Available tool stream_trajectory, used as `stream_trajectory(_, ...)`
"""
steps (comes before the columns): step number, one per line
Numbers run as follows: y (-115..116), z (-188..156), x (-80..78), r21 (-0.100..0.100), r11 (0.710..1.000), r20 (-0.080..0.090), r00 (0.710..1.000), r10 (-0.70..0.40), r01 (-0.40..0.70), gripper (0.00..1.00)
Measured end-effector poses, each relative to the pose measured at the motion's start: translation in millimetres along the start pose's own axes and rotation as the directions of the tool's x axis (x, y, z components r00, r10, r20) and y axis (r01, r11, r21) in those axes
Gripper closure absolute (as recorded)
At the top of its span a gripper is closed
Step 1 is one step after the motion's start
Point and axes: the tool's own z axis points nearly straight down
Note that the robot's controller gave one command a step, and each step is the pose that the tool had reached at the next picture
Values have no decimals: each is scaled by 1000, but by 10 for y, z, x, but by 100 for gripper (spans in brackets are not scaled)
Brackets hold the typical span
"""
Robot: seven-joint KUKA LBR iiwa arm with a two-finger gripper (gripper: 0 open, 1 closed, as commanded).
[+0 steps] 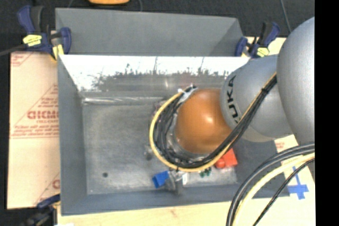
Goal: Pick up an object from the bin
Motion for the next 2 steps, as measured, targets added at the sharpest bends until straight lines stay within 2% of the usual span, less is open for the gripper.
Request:
stream_trajectory(1,17,30,54,-5,1000,-17,1000,4,-4,100)
stream_trajectory(2,-83,-1025,-137,-3,1000,-17,1000,0,0,100)
